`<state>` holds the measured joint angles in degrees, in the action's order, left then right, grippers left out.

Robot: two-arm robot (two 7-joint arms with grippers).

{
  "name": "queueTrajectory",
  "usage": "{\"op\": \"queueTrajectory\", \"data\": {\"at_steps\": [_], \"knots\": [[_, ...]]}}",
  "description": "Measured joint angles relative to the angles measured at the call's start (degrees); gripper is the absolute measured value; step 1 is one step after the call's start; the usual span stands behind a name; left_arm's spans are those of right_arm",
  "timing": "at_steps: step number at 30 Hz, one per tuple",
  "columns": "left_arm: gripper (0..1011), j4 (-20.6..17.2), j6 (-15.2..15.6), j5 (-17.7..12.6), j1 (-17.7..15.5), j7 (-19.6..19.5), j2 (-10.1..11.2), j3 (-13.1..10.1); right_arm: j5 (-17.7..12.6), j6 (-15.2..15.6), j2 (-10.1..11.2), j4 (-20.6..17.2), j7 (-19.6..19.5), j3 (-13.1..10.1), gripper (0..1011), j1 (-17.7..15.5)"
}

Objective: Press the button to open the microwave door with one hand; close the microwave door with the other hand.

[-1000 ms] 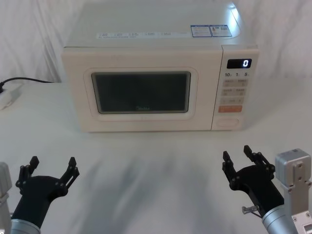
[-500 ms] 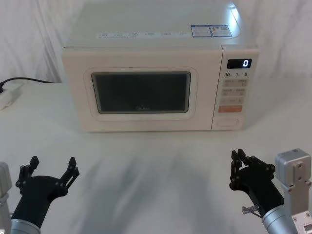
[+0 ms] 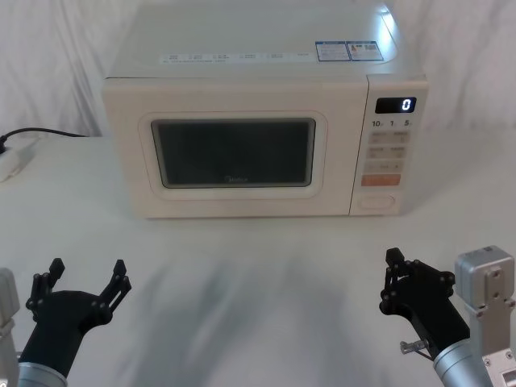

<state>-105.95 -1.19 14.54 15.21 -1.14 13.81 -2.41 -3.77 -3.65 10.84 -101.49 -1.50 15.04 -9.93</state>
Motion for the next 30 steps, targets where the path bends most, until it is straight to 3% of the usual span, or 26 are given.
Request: {"op": "queueTrajectory", "data": {"at_steps": [14, 30], "knots": [[1001, 0.0, 0.0, 0.0, 0.0, 0.0, 0.0, 0.0, 0.2, 0.2, -0.1, -0.3, 0.1, -0.1, 0, 0.0], [1001, 0.0, 0.0, 0.0, 0.0, 0.0, 0.0, 0.0, 3.2, 4.2, -1.8, -0.8, 2.8, -1.2, 0, 2.4]]}}
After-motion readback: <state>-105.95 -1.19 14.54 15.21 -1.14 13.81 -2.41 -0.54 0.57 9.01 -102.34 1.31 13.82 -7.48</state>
